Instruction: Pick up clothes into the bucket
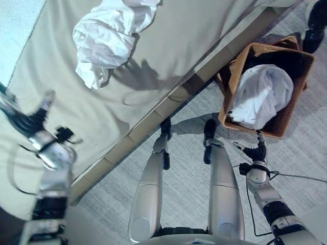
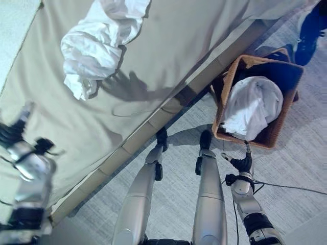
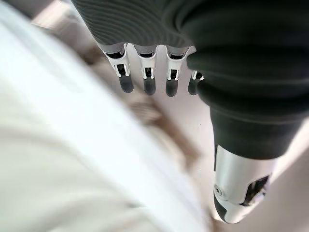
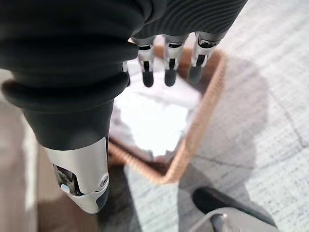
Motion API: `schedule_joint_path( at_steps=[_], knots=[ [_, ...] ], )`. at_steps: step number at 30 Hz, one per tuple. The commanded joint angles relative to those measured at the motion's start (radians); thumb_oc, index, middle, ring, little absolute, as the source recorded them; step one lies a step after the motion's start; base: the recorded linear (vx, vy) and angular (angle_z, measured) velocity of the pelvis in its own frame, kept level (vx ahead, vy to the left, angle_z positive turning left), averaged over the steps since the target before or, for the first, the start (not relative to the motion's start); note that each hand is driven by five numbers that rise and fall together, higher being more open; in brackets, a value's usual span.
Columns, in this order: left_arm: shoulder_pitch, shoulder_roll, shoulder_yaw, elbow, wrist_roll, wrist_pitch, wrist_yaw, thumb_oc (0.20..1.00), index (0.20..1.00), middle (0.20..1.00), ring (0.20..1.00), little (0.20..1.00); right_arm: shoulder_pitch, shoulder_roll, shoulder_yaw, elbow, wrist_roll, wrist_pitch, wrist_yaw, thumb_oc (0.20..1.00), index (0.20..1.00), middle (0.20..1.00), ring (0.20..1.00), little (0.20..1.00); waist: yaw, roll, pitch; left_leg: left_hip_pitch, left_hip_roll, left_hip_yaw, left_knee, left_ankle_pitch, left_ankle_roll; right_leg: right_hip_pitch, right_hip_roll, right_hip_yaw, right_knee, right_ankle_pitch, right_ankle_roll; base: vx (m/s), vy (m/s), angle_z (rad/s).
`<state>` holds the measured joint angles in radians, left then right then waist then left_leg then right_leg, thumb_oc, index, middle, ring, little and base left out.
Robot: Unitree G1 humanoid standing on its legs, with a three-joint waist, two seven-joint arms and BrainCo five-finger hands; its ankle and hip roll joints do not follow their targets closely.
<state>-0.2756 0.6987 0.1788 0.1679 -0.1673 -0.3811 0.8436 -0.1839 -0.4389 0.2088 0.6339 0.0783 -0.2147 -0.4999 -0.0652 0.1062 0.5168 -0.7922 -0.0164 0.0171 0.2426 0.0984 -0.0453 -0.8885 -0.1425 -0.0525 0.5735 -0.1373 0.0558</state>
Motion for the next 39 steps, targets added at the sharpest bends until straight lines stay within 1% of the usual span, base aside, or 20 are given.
schedule_joint_path(
  at_steps=[1,3,4,5,7,11,14,15,16,20,22,23,27,29,32,34,35,36,37,39],
  knots=[
    [-0.117,0.129,-0.004,0.155,0.043,0.02,0.022,1.0,1.0,1.0,1.0,1.0,0.027,0.012,0.064,-0.031,-0.036,-0.042,0.048,1.0,1.0,1.0,1.0,1.0,-0.018,-0.059,0.003,0.053,-0.016,0.062,0.174,-0.221,0.032,0.052,0.017,0.048,-0.145,0.108,0.059,0.01,0.068,-0.22],
    [-0.193,0.207,-0.061,0.222,0.035,0.027,-0.012,1.0,1.0,1.0,1.0,1.0,0.017,0.014,0.09,-0.052,-0.036,-0.046,0.07,1.0,1.0,1.0,1.0,1.0,-0.027,-0.079,0.003,0.048,-0.007,0.076,0.187,-0.229,0.034,0.05,0.029,0.059,-0.16,0.12,0.063,0.0,0.047,-0.34],
    [-0.196,0.208,-0.063,0.224,0.035,0.026,-0.013,1.0,1.0,1.0,1.0,1.0,0.017,0.015,0.088,-0.052,-0.036,-0.046,0.07,1.0,1.0,1.0,1.0,1.0,-0.025,-0.079,0.003,0.048,-0.007,0.077,0.188,-0.23,0.034,0.05,0.029,0.059,-0.16,0.12,0.063,0.01,0.057,-0.41],
    [-0.283,0.268,-0.12,0.304,0.025,0.039,-0.042,1.0,1.0,1.0,1.0,1.0,0.019,0.006,0.12,-0.088,-0.036,-0.055,0.092,1.0,1.0,1.0,1.0,1.0,-0.047,-0.1,0.003,0.041,0.002,0.086,0.202,-0.238,0.038,0.05,0.039,0.069,-0.178,0.134,0.072,0.01,0.054,-0.34],
    [-0.353,0.317,-0.182,0.376,-0.001,0.051,-0.089,1.0,1.0,1.0,1.0,1.0,0.028,-0.005,0.14,-0.134,-0.045,-0.061,0.113,1.0,1.0,1.0,1.0,1.0,-0.058,-0.118,0.003,0.027,0.013,0.097,0.226,-0.249,0.042,0.045,0.049,0.079,-0.188,0.145,0.079,0.01,0.051,-0.29],
    [-0.461,0.324,-0.262,0.466,-0.096,0.042,-0.156,1.0,1.0,1.0,1.0,1.0,0.046,-0.003,0.151,-0.18,-0.039,-0.065,0.131,1.0,1.0,1.0,1.0,1.0,-0.069,-0.137,0.003,0.006,0.023,0.105,0.259,-0.27,0.048,0.038,0.06,0.088,-0.203,0.155,0.087,0.01,0.045,-0.26],
    [-0.547,0.334,-0.338,0.562,-0.17,0.056,-0.234,1.0,1.0,1.0,1.0,1.0,0.058,0.007,0.175,-0.221,-0.015,-0.073,0.153,1.0,1.0,1.0,1.0,1.0,-0.089,-0.166,0.003,-0.031,0.036,0.123,0.318,-0.304,0.058,0.021,0.076,0.102,-0.216,0.174,0.099,0.01,0.085,-0.13],
    [-0.553,0.335,-0.343,0.565,-0.172,0.055,-0.236,1.0,1.0,1.0,1.0,1.0,0.058,0.008,0.173,-0.221,-0.014,-0.073,0.154,1.0,1.0,1.0,1.0,1.0,-0.086,-0.167,0.003,-0.032,0.038,0.124,0.32,-0.306,0.058,0.02,0.077,0.103,-0.216,0.174,0.1,0.01,0.079,-0.19],
    [-0.586,0.335,-0.373,0.611,-0.191,0.069,-0.277,1.0,1.0,1.0,1.0,1.0,0.068,0.011,0.182,-0.253,-0.005,-0.078,0.163,1.0,1.0,1.0,1.0,1.0,-0.096,-0.185,0.003,-0.052,0.049,0.133,0.349,-0.322,0.063,0.012,0.084,0.113,-0.225,0.185,0.106,0.01,0.057,-0.23],
    [-0.642,0.346,-0.431,0.684,-0.176,0.103,-0.312,1.0,1.0,1.0,1.0,1.0,0.085,0.019,0.193,-0.287,0.022,-0.089,0.186,1.0,1.0,1.0,1.0,1.0,-0.099,-0.207,0.003,-0.085,0.062,0.134,0.387,-0.343,0.069,0.003,0.095,0.12,-0.241,0.199,0.115,0.01,0.033,-0.24],
    [-0.656,0.337,-0.461,0.726,-0.172,0.129,-0.354,1.0,1.0,1.0,1.0,1.0,0.099,0.032,0.201,-0.292,0.038,-0.089,0.192,1.0,1.0,1.0,1.0,1.0,-0.105,-0.228,0.003,-0.111,0.067,0.132,0.409,-0.355,0.075,0.0,0.098,0.116,-0.266,0.214,0.124,0.0,0.02,-0.07],
    [-0.659,0.338,-0.464,0.728,-0.173,0.129,-0.355,1.0,1.0,1.0,1.0,1.0,0.099,0.032,0.2,-0.292,0.039,-0.089,0.192,1.0,1.0,1.0,1.0,1.0,-0.104,-0.228,0.003,-0.112,0.068,0.131,0.41,-0.356,0.075,0.0,0.098,0.115,-0.266,0.214,0.124,0.0,0.003,-0.04],
    [-0.679,0.34,-0.499,0.769,-0.119,0.161,-0.383,1.0,1.0,1.0,1.0,1.0,0.108,0.046,0.22,-0.275,0.04,-0.087,0.202,1.0,1.0,1.0,1.0,1.0,-0.103,-0.251,0.003,-0.142,0.076,0.12,0.44,-0.37,0.081,-0.006,0.106,0.104,-0.284,0.225,0.126,0.0,-0.003,0.01],
    [-0.702,0.353,-0.551,0.825,-0.009,0.215,-0.43,1.0,1.0,1.0,1.0,1.0,0.112,0.049,0.231,-0.276,0.047,-0.087,0.212,1.0,1.0,1.0,1.0,1.0,-0.104,-0.277,0.003,-0.16,0.082,0.111,0.463,-0.384,0.087,-0.008,0.111,0.091,-0.299,0.234,0.129,0.01,-0.016,-0.03],
    [-0.739,0.381,-0.623,0.864,0.131,0.261,-0.442,1.0,1.0,1.0,1.0,1.0,0.124,0.056,0.238,-0.277,0.054,-0.088,0.222,1.0,1.0,1.0,1.0,1.0,-0.103,-0.297,0.003,-0.174,0.093,0.103,0.481,-0.393,0.092,-0.004,0.115,0.079,-0.315,0.243,0.132,0.02,-0.026,-0.07],
    [-0.744,0.39,-0.64,0.898,0.177,0.276,-0.456,1.0,1.0,1.0,1.0,1.0,0.122,0.061,0.249,-0.274,0.056,-0.087,0.234,1.0,1.0,1.0,1.0,1.0,-0.1,-0.308,0.003,-0.175,0.097,0.098,0.488,-0.398,0.093,0.001,0.118,0.076,-0.321,0.248,0.134,0.02,-0.021,-0.07],
    [-0.749,0.394,-0.661,0.918,0.211,0.284,-0.471,0.511,0.511,0.511,0.511,0.511,0.119,0.06,0.258,-0.273,0.057,-0.086,0.242,1.0,1.0,1.0,1.0,1.0,-0.099,-0.314,0.003,-0.173,0.098,0.097,0.491,-0.4,0.094,0.006,0.121,0.075,-0.326,0.25,0.134,0.01,0.0,-0.04],
    [-0.744,0.395,-0.668,0.928,0.233,0.29,-0.482,0.413,0.413,0.413,0.413,0.413,0.116,0.059,0.264,-0.268,0.059,-0.086,0.25,1.0,1.0,1.0,1.0,1.0,-0.098,-0.317,0.003,-0.17,0.099,0.096,0.493,-0.402,0.095,0.009,0.121,0.074,-0.327,0.251,0.134,0.01,0.005,-0.04],
    [-0.744,0.395,-0.668,0.928,0.233,0.29,-0.482,0.2,0.2,0.2,0.2,0.2,0.115,0.059,0.264,-0.267,0.06,-0.086,0.25,1.0,1.0,1.0,1.0,1.0,-0.098,-0.317,0.003,-0.169,0.099,0.096,0.493,-0.402,0.095,0.01,0.122,0.074,-0.328,0.251,0.134,0.0,0.0,0.0],
    [-0.718,0.395,-0.665,0.939,0.262,0.291,-0.506,0.2,0.2,0.2,0.2,0.2,0.106,0.061,0.28,-0.255,0.061,-0.084,0.265,1.0,1.0,1.0,1.0,1.0,-0.092,-0.321,0.003,-0.15,0.096,0.096,0.481,-0.399,0.097,0.027,0.124,0.076,-0.336,0.252,0.132,0.0,0.0,0.0]
  ],
)
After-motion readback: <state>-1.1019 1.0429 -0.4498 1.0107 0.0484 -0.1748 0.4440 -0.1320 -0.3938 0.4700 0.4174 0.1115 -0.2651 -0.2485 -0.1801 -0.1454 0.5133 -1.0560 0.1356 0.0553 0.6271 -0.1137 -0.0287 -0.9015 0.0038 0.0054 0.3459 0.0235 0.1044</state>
